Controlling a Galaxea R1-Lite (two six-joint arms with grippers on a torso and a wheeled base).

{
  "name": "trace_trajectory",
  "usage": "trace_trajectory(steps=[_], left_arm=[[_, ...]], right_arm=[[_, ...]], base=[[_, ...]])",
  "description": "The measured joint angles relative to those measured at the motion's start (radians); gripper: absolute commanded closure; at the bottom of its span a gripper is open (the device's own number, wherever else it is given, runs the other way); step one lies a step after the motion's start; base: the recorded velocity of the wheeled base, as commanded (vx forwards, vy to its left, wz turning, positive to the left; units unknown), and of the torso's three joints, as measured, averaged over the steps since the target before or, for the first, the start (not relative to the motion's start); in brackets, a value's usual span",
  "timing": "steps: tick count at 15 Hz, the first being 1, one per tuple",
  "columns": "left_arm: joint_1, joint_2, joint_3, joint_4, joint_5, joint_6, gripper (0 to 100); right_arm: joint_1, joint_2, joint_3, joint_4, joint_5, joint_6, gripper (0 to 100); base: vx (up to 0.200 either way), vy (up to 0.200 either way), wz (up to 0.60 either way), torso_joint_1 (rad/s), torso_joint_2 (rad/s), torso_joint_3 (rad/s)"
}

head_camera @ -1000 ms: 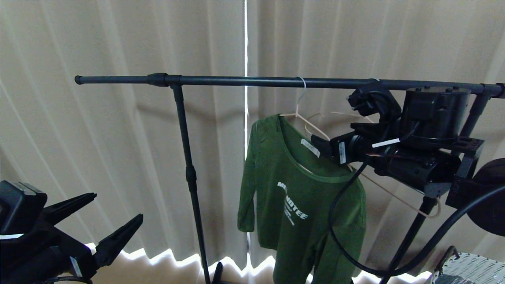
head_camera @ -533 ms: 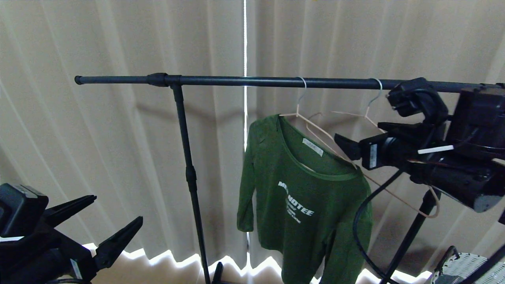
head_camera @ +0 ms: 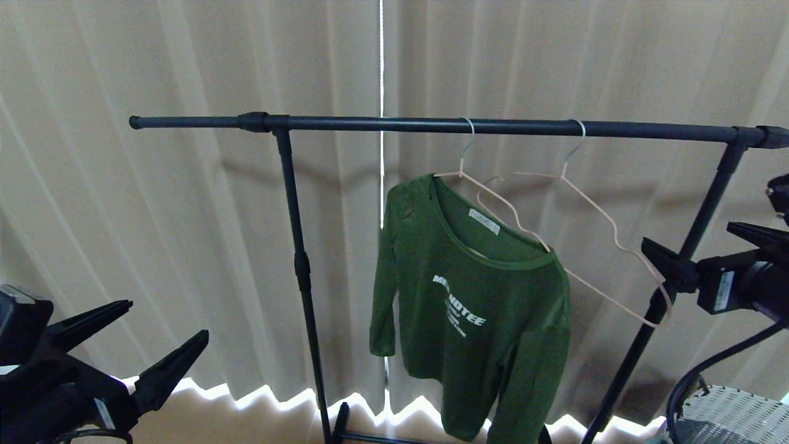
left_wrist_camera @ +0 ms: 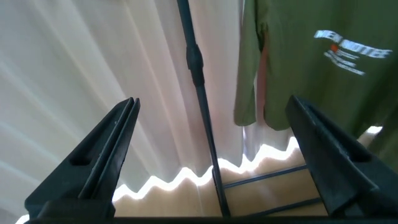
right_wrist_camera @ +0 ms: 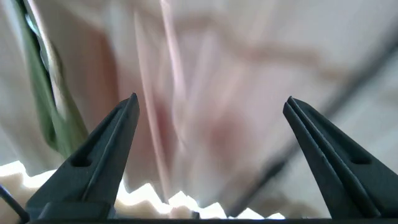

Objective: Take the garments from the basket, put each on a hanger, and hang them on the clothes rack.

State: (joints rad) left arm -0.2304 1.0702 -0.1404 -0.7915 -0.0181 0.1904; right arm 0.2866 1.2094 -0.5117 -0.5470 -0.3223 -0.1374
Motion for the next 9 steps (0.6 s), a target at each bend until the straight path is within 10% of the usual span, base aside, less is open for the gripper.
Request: trace_trajectory(steps=[4,9], left_arm=[[0.008,-0.012,-0.001,0.0,0.0,0.001,0],[0.008,-0.031,0.015,0.001,0.0,0.001,0]], right_arm=[[-0.086,-0.067,0.066,-0.004,0.0,-0.002,0],[-0.219,-0.107,0.136,-0.015,0.041,-0.033,0]], base=[[-0.2,0.0,0.0,0.001,0.0,0.005],[0.0,0.0,0.0,0.0,0.0,0.0]])
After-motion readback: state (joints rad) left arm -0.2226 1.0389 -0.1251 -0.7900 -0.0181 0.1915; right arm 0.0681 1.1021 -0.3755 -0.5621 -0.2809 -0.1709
